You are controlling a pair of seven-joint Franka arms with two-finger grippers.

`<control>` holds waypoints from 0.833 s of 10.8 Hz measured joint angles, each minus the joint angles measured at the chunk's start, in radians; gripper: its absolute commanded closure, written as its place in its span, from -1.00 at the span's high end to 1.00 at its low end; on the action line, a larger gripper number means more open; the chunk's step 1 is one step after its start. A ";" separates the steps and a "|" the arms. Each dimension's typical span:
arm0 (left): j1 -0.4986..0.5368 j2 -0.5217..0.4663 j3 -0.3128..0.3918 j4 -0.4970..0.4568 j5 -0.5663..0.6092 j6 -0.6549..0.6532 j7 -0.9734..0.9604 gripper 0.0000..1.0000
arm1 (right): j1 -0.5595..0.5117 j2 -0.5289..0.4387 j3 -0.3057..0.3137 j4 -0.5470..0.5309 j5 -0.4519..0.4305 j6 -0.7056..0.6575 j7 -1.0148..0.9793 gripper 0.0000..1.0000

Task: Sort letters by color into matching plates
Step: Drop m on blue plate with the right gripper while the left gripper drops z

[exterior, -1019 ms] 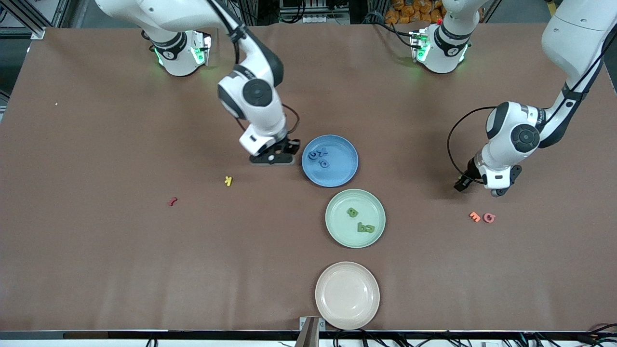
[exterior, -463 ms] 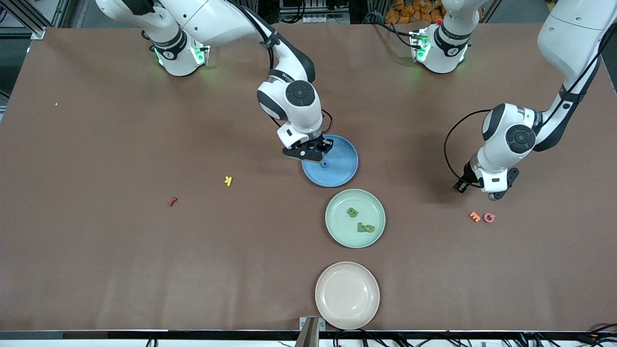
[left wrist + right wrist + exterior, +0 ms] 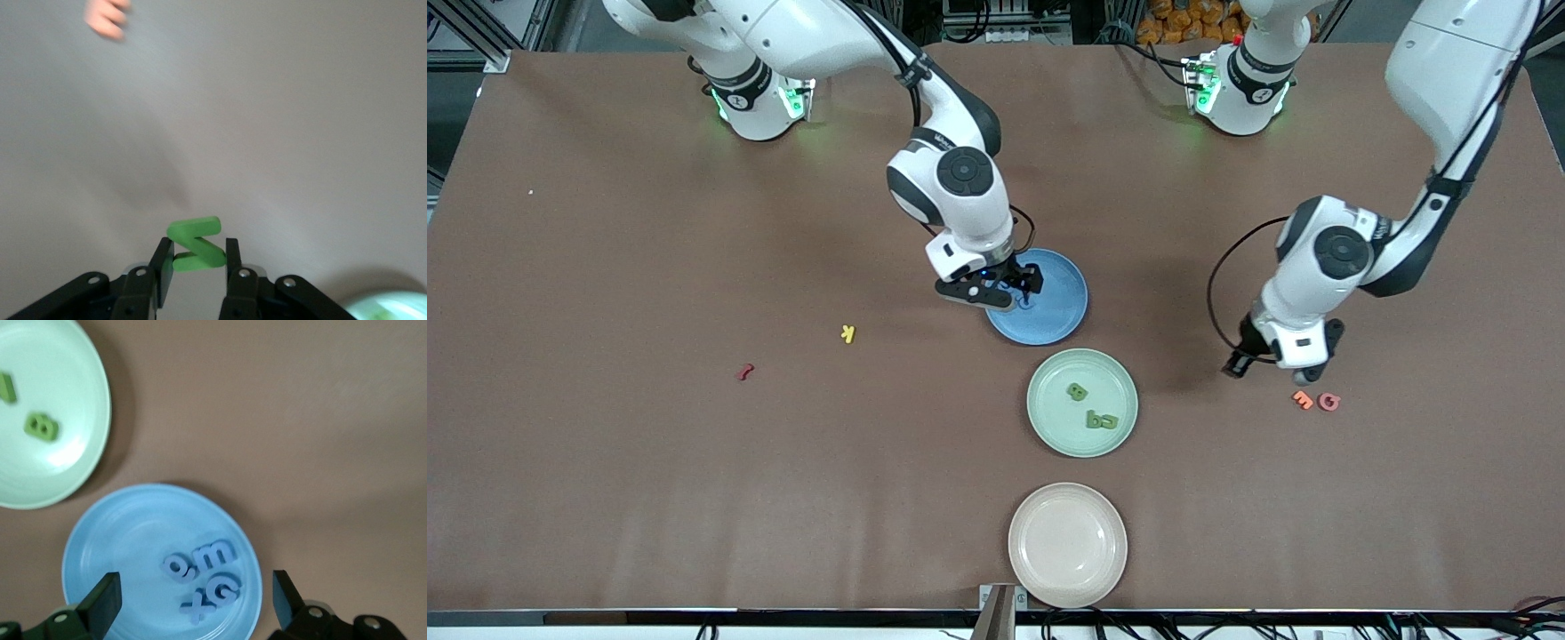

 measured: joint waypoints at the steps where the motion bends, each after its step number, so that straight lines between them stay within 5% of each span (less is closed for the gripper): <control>1: -0.066 0.021 -0.001 0.061 0.000 0.001 -0.085 -1.00 | -0.030 -0.038 0.000 -0.008 0.000 -0.015 -0.019 1.00; 2: -0.123 0.050 -0.001 0.127 0.000 0.001 -0.153 -1.00 | -0.063 -0.085 0.000 -0.023 0.000 -0.034 -0.059 1.00; 3: -0.171 0.081 -0.001 0.194 0.000 0.000 -0.204 -0.21 | -0.093 -0.137 0.000 -0.041 0.000 -0.082 -0.103 1.00; 4: -0.213 0.111 0.001 0.249 0.000 0.000 -0.242 0.99 | -0.121 -0.187 0.000 -0.053 0.000 -0.144 -0.147 1.00; 6: -0.268 0.146 0.004 0.301 0.000 -0.004 -0.273 1.00 | -0.175 -0.282 -0.003 -0.057 0.102 -0.269 -0.284 1.00; 9: -0.272 0.153 0.019 0.317 0.000 -0.067 -0.274 1.00 | -0.300 -0.432 -0.010 -0.058 0.137 -0.447 -0.479 1.00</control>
